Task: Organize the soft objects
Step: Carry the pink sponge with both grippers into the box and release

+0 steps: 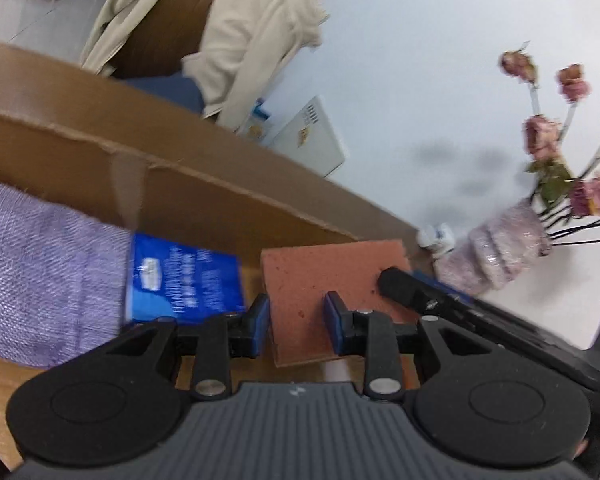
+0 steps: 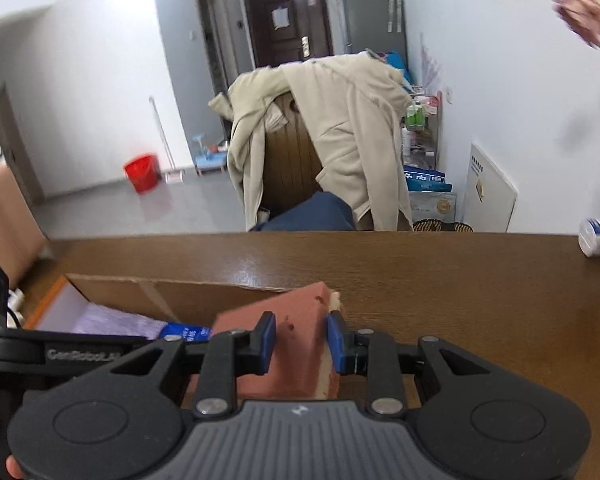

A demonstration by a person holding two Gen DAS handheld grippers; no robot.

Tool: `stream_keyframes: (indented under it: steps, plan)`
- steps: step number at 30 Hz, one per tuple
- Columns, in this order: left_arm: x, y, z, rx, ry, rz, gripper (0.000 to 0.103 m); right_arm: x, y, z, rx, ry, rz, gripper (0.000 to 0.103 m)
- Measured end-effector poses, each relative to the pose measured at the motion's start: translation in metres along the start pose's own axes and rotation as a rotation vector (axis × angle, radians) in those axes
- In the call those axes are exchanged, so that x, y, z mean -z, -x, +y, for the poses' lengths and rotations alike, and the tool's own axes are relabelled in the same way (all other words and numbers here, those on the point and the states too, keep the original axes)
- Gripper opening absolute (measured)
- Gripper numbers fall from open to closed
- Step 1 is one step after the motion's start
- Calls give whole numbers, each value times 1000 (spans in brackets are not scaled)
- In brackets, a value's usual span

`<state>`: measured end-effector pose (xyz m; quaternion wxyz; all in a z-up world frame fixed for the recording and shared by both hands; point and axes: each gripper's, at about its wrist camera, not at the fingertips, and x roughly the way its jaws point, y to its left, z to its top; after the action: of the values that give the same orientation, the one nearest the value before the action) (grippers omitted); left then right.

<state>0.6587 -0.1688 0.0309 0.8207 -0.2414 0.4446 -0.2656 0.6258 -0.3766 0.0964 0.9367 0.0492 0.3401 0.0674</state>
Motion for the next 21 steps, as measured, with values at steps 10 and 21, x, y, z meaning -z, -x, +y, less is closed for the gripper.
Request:
stream_keyframes:
  steps: [10, 21]
  plan:
    - [1, 8, -2, -78, -36, -53, 26, 12, -51, 39, 87, 205, 144, 0]
    - [5, 125, -62, -152, -233, -180, 35, -17, 57, 44, 46, 186, 4, 15]
